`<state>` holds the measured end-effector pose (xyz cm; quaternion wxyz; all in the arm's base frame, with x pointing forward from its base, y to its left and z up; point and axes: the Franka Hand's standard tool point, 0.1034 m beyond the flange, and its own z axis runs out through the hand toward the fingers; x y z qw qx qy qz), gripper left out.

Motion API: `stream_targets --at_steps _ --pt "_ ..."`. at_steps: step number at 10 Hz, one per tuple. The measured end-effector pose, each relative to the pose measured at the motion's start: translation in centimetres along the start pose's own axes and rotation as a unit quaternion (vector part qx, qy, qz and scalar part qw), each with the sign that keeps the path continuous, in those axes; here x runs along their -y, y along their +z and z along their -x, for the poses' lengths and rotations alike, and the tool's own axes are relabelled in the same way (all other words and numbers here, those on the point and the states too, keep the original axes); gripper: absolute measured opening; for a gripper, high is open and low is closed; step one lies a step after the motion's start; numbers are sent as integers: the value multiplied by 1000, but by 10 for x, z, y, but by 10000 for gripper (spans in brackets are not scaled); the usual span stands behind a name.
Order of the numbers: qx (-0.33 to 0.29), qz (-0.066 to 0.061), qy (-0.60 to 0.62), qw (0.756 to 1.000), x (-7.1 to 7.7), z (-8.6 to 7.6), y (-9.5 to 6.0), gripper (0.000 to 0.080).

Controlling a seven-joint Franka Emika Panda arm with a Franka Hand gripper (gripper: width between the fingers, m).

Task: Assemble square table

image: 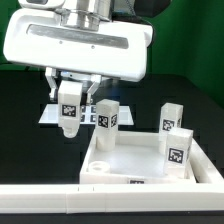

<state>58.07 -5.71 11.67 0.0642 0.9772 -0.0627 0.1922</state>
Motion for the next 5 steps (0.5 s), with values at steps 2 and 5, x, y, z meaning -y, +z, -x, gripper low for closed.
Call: stream_targets --at_steps 2,5 --pt "-13 -4 2 1000 7 -8 -1 285" --pt "-39 -18 -5 999 27 -26 0 285"
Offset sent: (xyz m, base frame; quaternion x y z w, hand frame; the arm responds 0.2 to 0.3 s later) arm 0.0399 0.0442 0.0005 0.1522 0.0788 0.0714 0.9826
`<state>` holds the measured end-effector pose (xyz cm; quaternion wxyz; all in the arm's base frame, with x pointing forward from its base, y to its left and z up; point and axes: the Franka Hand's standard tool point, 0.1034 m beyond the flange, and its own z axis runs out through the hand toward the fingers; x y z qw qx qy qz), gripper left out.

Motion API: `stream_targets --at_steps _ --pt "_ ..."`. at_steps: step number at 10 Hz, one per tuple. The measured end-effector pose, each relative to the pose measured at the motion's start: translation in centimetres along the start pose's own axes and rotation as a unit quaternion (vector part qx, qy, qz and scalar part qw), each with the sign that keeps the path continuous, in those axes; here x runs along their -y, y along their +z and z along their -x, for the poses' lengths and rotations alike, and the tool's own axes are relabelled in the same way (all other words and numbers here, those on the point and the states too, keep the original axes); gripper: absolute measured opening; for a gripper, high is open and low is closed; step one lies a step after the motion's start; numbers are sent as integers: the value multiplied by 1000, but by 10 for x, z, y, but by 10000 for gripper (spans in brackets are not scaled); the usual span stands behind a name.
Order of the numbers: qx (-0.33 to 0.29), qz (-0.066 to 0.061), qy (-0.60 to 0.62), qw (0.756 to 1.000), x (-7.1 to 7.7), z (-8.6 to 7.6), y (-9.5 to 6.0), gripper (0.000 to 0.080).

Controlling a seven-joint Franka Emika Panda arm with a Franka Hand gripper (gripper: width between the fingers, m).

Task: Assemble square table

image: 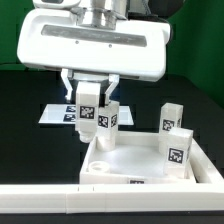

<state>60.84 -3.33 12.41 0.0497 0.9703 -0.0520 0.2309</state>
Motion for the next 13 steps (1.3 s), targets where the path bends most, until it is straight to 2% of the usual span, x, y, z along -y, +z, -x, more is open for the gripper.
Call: stream_targets --at_steps 4,5,7,8,11,12,13 --pt "5 0 -1 1000 -1 5 2 285" --pt "-1 2 -7 1000 -3 -2 6 285" --pt "-11 4 -21 1000 9 -11 23 285" --pt "-17 6 -26 1000 12 -9 27 285" --pt "-18 6 -23 1000 13 -9 27 285" --pt "-22 4 -23 999 22 -3 27 285" --pt "-19 3 -27 999 25 2 28 285"
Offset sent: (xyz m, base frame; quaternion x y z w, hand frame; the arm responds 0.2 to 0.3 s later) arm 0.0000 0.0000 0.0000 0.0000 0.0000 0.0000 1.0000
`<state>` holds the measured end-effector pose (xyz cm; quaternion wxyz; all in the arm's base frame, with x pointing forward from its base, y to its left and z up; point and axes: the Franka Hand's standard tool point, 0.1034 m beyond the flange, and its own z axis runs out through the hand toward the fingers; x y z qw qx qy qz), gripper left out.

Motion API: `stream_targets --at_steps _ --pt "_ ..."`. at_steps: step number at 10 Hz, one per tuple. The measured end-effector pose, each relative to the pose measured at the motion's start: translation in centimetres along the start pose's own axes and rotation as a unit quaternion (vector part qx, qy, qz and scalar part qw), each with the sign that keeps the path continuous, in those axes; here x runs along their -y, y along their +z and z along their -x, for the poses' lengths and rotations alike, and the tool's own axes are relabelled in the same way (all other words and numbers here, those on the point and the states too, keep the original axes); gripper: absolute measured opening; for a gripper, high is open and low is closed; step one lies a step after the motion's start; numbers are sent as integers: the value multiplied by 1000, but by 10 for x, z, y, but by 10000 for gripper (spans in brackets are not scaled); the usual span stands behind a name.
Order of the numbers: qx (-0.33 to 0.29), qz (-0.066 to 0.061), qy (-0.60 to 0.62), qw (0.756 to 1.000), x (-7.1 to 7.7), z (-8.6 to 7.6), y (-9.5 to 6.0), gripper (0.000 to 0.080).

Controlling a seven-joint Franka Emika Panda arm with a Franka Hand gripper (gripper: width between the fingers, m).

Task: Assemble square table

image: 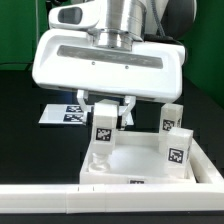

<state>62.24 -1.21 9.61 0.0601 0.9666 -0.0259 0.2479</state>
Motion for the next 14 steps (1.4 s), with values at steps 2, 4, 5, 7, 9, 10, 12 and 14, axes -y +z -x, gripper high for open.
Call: stream_targets --at_steps 2,4,5,7,9,10,12,14 --pt "2 0 -1 1000 0 2 1 285" --pt "3 1 -2 1000 0 3 3 285" --pt "5 2 -2 1000 0 5 5 285" --pt "9 3 -4 1000 0 10 8 285" --pt "10 4 -4 1000 -1 12 10 285" --pt "12 4 -5 1000 -1 13 11 285" --pt "6 8 -8 1000 -2 16 16 285" --pt "-22 14 -12 1000 -1 12 19 285"
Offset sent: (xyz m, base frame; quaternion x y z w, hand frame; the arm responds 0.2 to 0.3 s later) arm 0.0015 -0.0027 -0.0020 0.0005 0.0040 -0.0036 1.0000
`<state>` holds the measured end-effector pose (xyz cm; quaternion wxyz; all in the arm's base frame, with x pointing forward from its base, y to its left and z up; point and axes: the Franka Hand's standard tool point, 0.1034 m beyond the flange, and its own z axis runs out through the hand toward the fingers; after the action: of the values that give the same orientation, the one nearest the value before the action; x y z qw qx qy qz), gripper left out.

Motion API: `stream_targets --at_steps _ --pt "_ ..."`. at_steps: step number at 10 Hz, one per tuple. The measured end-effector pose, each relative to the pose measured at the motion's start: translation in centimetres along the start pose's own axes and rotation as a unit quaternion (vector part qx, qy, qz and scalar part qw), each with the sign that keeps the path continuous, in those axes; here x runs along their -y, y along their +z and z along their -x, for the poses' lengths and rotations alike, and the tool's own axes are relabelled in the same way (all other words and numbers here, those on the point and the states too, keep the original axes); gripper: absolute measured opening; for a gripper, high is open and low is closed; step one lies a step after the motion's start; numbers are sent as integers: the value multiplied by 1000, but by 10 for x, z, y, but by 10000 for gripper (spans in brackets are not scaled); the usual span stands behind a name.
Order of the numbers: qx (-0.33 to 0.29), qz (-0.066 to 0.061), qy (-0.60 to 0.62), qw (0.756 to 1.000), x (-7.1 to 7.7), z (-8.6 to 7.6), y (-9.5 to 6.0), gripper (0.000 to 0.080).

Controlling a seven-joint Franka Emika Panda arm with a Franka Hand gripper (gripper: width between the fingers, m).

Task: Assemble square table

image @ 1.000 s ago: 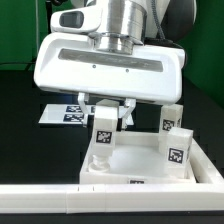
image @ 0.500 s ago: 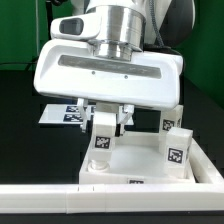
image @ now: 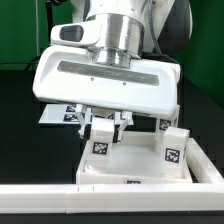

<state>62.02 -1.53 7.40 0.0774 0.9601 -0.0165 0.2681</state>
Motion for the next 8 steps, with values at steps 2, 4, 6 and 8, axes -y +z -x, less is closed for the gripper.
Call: stream_targets --at_steps 2,4,6,8 --pt "-5 1 -2 1000 1 -1 0 285" --pt "-5 1 -2 1000 1 -1 0 528" --pt "0 -4 -3 1000 1 -7 -7 621" --pt "0 -10 -6 1000 -6 -19 -22 644"
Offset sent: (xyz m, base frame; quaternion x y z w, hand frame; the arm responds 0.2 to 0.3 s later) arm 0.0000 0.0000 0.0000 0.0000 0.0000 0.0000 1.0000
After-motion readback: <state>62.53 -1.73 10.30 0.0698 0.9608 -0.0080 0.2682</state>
